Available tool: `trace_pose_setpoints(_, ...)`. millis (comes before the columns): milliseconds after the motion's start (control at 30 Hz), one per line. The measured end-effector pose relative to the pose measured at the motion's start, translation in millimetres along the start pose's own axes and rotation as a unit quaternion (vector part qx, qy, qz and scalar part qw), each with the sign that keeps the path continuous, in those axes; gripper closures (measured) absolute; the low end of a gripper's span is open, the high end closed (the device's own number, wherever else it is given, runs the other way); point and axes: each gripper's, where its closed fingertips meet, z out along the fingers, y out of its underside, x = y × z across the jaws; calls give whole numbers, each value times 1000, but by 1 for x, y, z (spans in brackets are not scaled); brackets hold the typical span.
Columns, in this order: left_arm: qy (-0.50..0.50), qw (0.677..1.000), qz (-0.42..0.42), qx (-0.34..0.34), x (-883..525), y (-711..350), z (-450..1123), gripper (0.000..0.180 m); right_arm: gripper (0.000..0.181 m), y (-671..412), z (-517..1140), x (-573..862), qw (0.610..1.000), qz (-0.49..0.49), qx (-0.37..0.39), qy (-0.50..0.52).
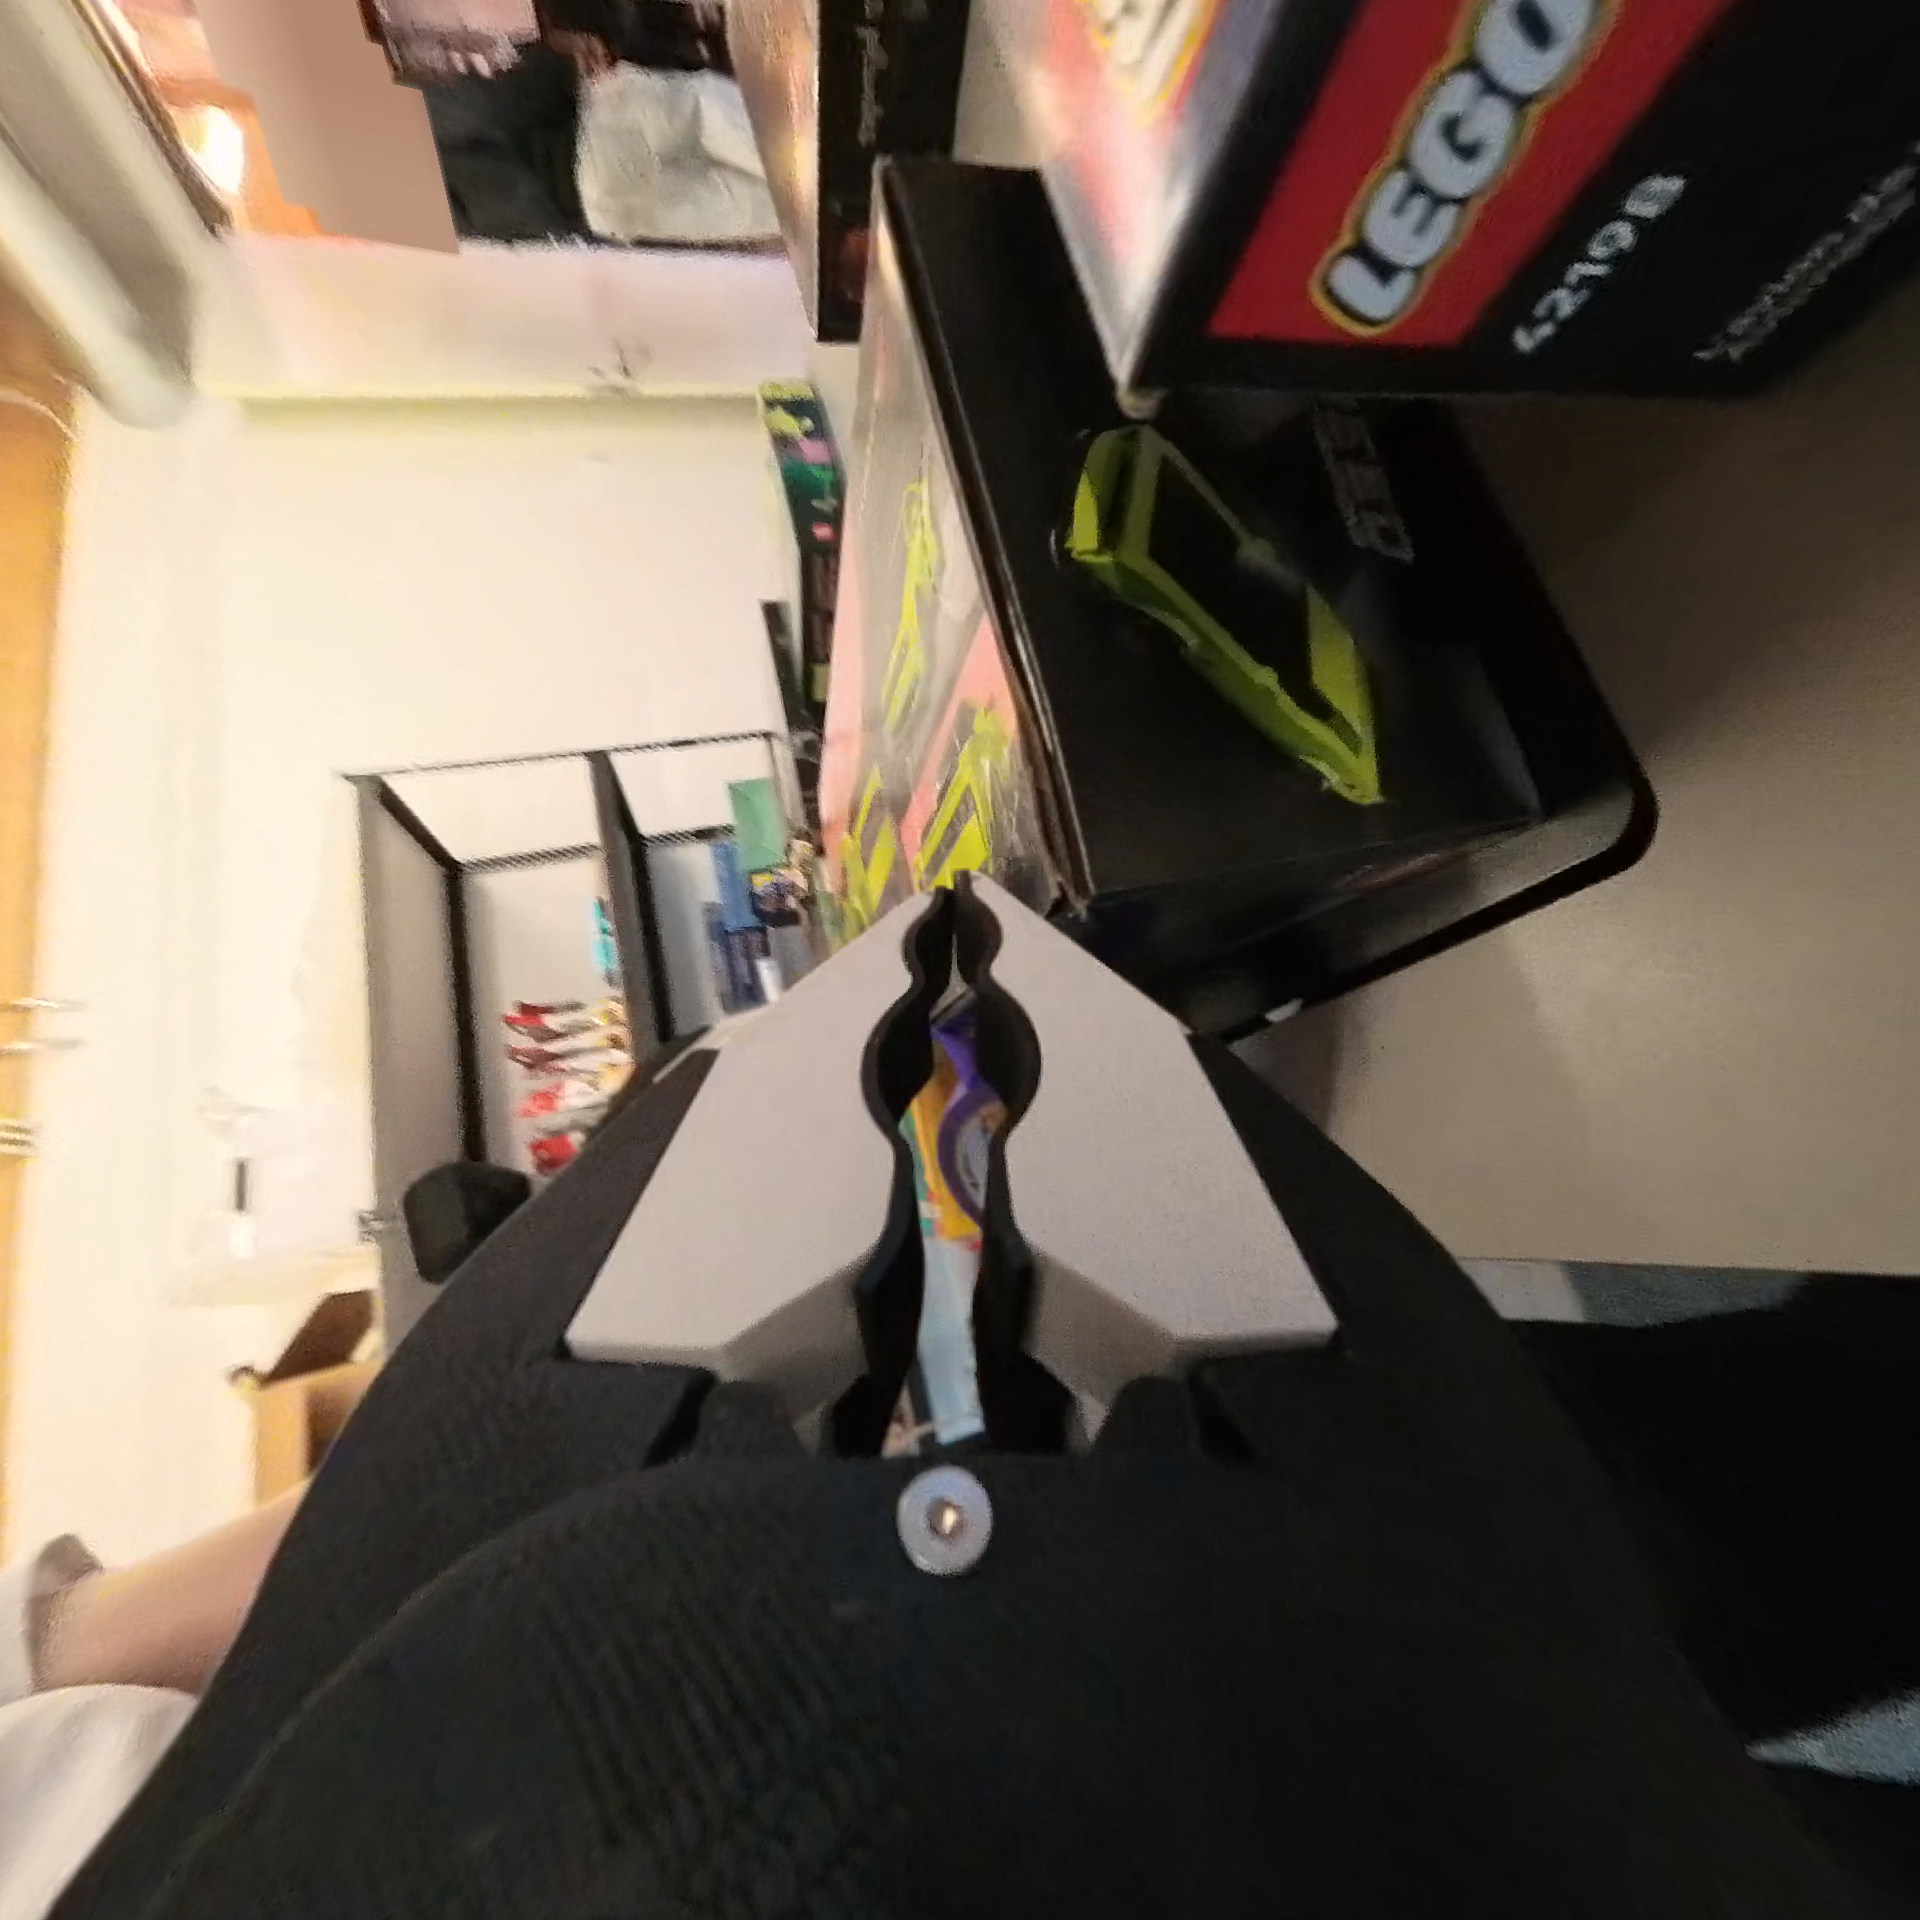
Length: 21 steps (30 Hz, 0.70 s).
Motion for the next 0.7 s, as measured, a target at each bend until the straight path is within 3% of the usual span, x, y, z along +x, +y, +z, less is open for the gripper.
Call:
trace_pose_setpoints(67, 3, 1000, -13, 3, -1, -2, -1, 153, 181, -5, -5, -10, 999, -13, 25, -29)
trace_pose_setpoints(267, 17, 997, -2, 76, 11, -54, -32, 160, 181, -5, -93, -90, 967, -179, 113, -141)
trace_pose_setpoints(400, 20, 988, 44, 146, 49, -146, -51, 161, 181, -8, -232, -136, 919, -300, 217, -138)
trace_pose_setpoints(467, 21, 980, 58, 191, 78, -207, -55, 162, 180, -7, -318, -159, 877, -370, 285, -116)
trace_pose_setpoints(567, 13, 963, 62, 261, 128, -307, -53, 163, 155, -1, -438, -176, 815, -458, 352, -41)
trace_pose_setpoints(700, 50, 941, 21, 335, 203, -442, -38, 162, 117, 6, -566, -171, 764, -518, 381, 52)
